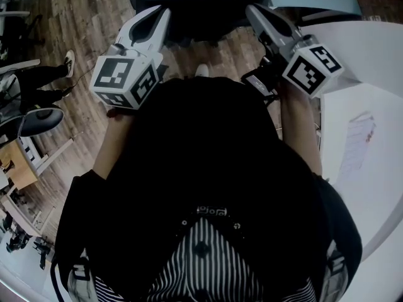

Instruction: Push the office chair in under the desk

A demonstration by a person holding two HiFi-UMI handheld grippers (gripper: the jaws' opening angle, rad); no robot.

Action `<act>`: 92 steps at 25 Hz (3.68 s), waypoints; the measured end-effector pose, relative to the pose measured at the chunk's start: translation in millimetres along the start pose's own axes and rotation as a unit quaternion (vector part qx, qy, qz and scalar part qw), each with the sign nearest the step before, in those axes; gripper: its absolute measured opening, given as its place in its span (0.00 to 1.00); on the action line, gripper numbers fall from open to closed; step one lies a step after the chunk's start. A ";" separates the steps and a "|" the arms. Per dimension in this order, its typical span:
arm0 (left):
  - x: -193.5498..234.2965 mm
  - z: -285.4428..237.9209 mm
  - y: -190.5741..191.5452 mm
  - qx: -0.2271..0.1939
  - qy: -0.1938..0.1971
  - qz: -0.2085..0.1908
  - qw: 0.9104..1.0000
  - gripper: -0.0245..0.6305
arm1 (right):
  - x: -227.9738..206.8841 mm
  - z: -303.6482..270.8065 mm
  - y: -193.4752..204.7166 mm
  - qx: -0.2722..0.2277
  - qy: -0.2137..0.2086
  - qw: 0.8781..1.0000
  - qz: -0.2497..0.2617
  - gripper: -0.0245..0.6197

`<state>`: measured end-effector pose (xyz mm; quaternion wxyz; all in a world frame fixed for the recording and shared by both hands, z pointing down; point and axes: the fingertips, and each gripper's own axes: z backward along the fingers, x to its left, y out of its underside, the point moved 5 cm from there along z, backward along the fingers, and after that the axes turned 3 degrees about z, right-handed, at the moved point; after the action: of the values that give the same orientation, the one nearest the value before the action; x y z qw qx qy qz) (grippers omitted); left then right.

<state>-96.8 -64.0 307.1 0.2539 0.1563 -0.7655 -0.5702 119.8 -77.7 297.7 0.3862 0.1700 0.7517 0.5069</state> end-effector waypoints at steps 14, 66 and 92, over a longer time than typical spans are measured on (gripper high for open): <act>55.3 -4.6 13.9 0.045 -0.027 0.008 0.999 0.04 | -28.7 -2.2 1.5 0.017 0.071 0.997 -0.001 0.04; 98.9 -57.6 41.7 0.120 -0.021 -0.003 0.993 0.55 | -110.6 -36.7 30.6 0.134 0.179 0.969 0.108 0.50; 111.9 -86.7 30.0 0.130 -0.075 -0.006 0.989 0.52 | -126.9 -45.7 23.5 0.141 0.212 0.955 0.154 0.34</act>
<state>-138.1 -182.9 378.3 0.1696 0.1492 -0.8493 -0.4772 163.9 -178.6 379.1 0.1074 0.2252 0.8447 0.4735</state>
